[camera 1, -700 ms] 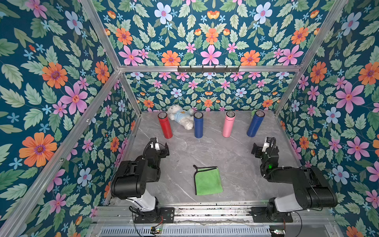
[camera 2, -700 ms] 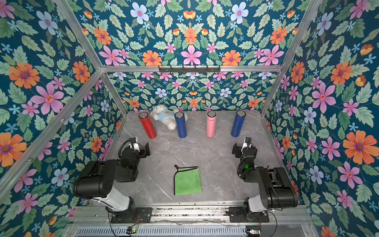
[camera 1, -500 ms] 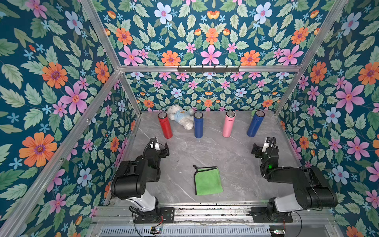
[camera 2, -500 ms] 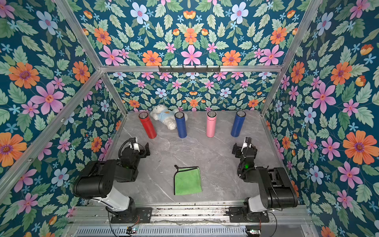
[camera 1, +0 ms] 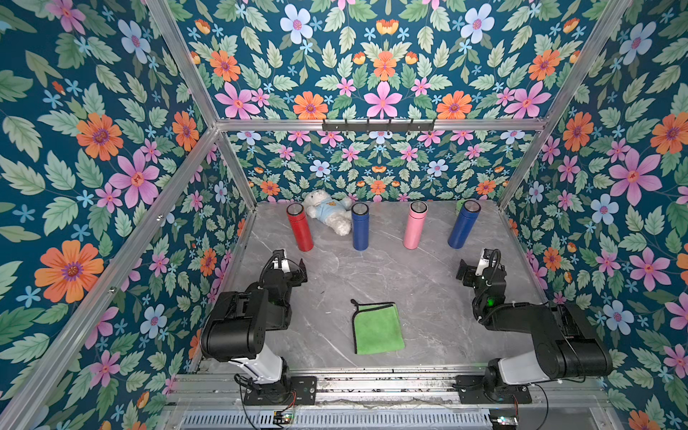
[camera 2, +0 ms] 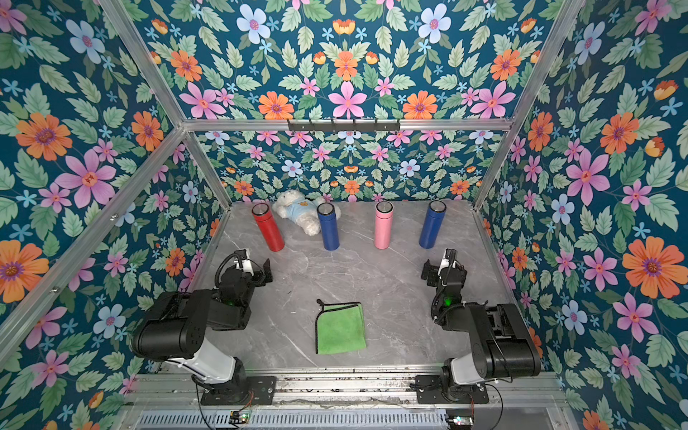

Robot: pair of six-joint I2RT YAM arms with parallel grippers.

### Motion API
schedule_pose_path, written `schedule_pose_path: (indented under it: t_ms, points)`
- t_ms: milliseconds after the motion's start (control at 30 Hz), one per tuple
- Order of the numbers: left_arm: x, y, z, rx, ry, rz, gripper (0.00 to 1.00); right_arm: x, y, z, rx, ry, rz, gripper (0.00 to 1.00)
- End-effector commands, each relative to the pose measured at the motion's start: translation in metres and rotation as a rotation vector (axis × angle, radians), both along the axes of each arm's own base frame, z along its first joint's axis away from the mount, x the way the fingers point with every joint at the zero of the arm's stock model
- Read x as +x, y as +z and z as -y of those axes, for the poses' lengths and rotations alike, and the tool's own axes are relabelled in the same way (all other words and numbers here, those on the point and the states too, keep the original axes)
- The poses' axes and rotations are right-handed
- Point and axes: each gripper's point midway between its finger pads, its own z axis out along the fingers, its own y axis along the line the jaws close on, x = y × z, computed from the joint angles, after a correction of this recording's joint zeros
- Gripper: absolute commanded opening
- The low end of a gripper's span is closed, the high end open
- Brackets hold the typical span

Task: Wipe the surface of the thermos
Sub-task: Pick up the thermos from the center of the board.

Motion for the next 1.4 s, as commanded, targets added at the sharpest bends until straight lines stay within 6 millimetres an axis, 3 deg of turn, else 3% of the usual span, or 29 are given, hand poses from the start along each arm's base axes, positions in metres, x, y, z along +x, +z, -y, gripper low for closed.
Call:
schedule_pose_path:
  t_ms: [0,433,533,700,800,933,1100,1233,1367]
  points:
    - [0.004,0.015,-0.001,0.011,0.001,0.059,0.99,0.002,0.006,-0.001,0.007,0.002,0.027,0.99]
    - [0.004,0.014,-0.001,0.011,0.001,0.058,0.99,0.001,0.008,-0.002,-0.001,0.009,0.038,0.99]
    - [0.003,0.015,-0.001,0.009,-0.001,0.061,0.99,-0.003,0.016,0.000,0.002,0.002,0.058,0.99]
    - [0.001,0.035,-0.007,-0.001,0.044,0.080,0.99,-0.012,0.038,0.000,0.001,0.001,0.078,0.99]
    - [-0.002,0.056,-0.012,-0.004,0.073,0.093,0.99,-0.019,0.063,0.000,0.017,-0.006,0.087,0.99]
    - [-0.005,0.102,-0.021,-0.030,0.129,0.132,0.99,-0.031,0.106,-0.004,0.033,-0.002,0.078,0.99]
    - [0.005,0.159,-0.022,-0.041,0.138,0.151,0.99,-0.046,0.149,-0.020,0.033,0.026,0.040,0.99]
    - [0.029,0.206,-0.012,-0.069,0.079,0.149,0.99,-0.050,0.159,-0.049,0.066,0.109,-0.042,0.99]
    - [0.064,0.233,0.004,-0.089,-0.006,0.075,0.99,-0.051,0.154,-0.084,0.031,0.174,-0.150,0.99]
